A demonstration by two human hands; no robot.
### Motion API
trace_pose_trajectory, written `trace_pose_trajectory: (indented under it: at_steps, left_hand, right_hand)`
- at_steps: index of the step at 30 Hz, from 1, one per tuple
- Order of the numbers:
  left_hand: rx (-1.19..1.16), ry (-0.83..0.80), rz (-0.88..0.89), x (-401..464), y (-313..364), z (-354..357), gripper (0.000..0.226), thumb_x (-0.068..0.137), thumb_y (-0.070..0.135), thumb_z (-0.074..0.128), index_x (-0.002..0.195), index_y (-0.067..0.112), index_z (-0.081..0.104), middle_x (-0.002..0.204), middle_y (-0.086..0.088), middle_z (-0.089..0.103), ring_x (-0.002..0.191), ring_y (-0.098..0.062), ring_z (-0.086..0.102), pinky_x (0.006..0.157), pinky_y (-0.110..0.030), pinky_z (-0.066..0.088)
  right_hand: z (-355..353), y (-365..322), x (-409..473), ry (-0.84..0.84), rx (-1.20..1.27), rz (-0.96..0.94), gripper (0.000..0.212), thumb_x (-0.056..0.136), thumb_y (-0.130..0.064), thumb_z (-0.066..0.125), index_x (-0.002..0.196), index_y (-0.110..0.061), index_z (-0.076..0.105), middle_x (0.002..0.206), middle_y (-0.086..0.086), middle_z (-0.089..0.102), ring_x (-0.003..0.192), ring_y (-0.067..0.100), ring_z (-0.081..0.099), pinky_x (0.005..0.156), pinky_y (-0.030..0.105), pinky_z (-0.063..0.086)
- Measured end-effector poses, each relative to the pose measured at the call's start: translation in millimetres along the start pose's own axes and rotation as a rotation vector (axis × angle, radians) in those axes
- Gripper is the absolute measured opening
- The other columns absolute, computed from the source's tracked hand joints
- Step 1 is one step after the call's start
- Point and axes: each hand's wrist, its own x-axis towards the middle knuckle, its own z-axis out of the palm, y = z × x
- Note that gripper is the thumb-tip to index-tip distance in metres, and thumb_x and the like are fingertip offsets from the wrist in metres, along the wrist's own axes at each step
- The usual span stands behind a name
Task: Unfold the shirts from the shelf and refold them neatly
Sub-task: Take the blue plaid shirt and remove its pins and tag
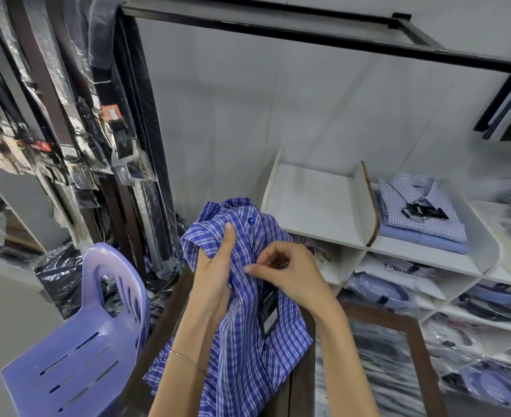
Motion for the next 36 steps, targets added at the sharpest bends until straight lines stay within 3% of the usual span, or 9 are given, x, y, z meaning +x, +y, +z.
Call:
trace_pose_trajectory:
  at_steps: [5, 10, 14, 20, 24, 27, 30, 33, 36]
  left_hand:
    - [-0.101, 0.111, 0.009, 5.8, 5.4, -6.6, 0.04, 0.094, 0.03, 0.056, 0.131, 0.016, 0.052, 0.117, -0.005, 0.068, 0.105, -0.019, 0.067, 0.095, -0.045, 0.051]
    - [-0.171, 0.063, -0.054, 3.8, -12.0, 4.6, 0.044, 0.095, 0.029, 0.054, 0.133, 0.008, 0.05, 0.123, -0.015, 0.065, 0.11, -0.029, 0.064, 0.096, -0.048, 0.05]
    - [-0.301, 0.179, -0.125, 15.1, -7.9, -11.1, 0.047, 0.094, 0.038, 0.054, 0.13, 0.008, 0.055, 0.123, -0.014, 0.065, 0.109, -0.029, 0.065, 0.092, -0.047, 0.052]
    - [-0.245, 0.132, -0.107, 9.3, 0.1, -13.4, 0.044, 0.091, 0.027, 0.061, 0.132, 0.016, 0.053, 0.121, -0.006, 0.066, 0.105, -0.022, 0.066, 0.081, -0.039, 0.055]
    - [-0.107, 0.058, -0.131, 1.7, 12.4, -19.1, 0.031, 0.082, 0.013, 0.067, 0.113, 0.012, 0.064, 0.11, -0.009, 0.07, 0.095, -0.023, 0.069, 0.078, -0.04, 0.054]
    - [-0.064, -0.041, -0.153, -7.9, 15.9, -17.2, 0.031, 0.072, 0.029, 0.067, 0.099, 0.016, 0.07, 0.107, -0.006, 0.073, 0.101, -0.023, 0.067, 0.089, -0.042, 0.051]
    - [-0.06, -0.129, -0.136, -17.4, 19.4, -12.5, 0.046, 0.076, 0.046, 0.055, 0.115, 0.022, 0.064, 0.117, -0.001, 0.069, 0.109, -0.019, 0.065, 0.098, -0.041, 0.046]
    - [-0.077, -0.195, -0.155, -23.4, 17.8, -8.7, 0.043, 0.077, 0.045, 0.052, 0.109, 0.021, 0.066, 0.109, -0.001, 0.073, 0.097, -0.016, 0.07, 0.087, -0.036, 0.055]
    - [-0.109, -0.25, -0.197, -28.7, 14.2, -2.5, 0.042, 0.077, 0.042, 0.051, 0.108, 0.017, 0.065, 0.098, -0.001, 0.075, 0.087, -0.015, 0.072, 0.066, -0.027, 0.06]
  right_hand:
    - [-7.6, 2.9, -1.0, 0.054, 0.215, 0.027, 0.013, 0.088, -0.017, 0.067, 0.082, -0.014, 0.056, 0.067, 0.002, 0.07, 0.072, 0.013, 0.068, 0.081, 0.025, 0.047]
    - [14.7, -9.7, -0.1, 0.217, 0.373, -0.053, 0.017, 0.093, -0.029, 0.059, 0.08, -0.019, 0.054, 0.043, -0.005, 0.036, 0.039, 0.011, 0.029, 0.043, 0.027, 0.026]
    - [8.7, 2.1, 1.1, 0.335, 0.219, -0.119, 0.005, 0.094, -0.028, 0.057, 0.092, -0.023, 0.055, 0.04, -0.007, 0.034, 0.038, 0.009, 0.024, 0.042, 0.016, 0.021]
    - [1.5, 15.6, 2.3, 0.361, 0.143, -0.111, 0.009, 0.094, -0.028, 0.056, 0.088, -0.022, 0.059, 0.055, 0.022, 0.051, 0.042, 0.015, 0.034, 0.045, 0.025, 0.029]
    - [-10.8, 29.0, -0.7, 0.376, 0.216, -0.019, 0.005, 0.092, -0.02, 0.061, 0.088, -0.017, 0.063, 0.066, 0.001, 0.067, 0.057, 0.011, 0.062, 0.061, 0.03, 0.052]
    - [-15.0, 33.4, 1.2, 0.458, 0.19, -0.032, 0.005, 0.093, -0.022, 0.059, 0.091, -0.023, 0.064, 0.085, -0.009, 0.068, 0.08, -0.001, 0.062, 0.074, 0.019, 0.047]
    - [-17.8, 32.4, -0.8, 0.433, 0.283, 0.004, 0.015, 0.093, -0.034, 0.054, 0.103, -0.026, 0.063, 0.103, -0.012, 0.067, 0.095, -0.003, 0.06, 0.083, 0.015, 0.044]
    - [-15.2, 35.3, -6.0, 0.278, 0.374, 0.14, 0.045, 0.086, -0.056, 0.043, 0.115, -0.026, 0.062, 0.112, -0.012, 0.065, 0.109, 0.001, 0.058, 0.1, 0.026, 0.041]
    - [-8.9, 39.0, -7.0, 0.117, 0.479, 0.344, 0.043, 0.083, -0.071, 0.038, 0.108, -0.042, 0.057, 0.114, -0.019, 0.06, 0.106, 0.004, 0.056, 0.098, 0.029, 0.041]
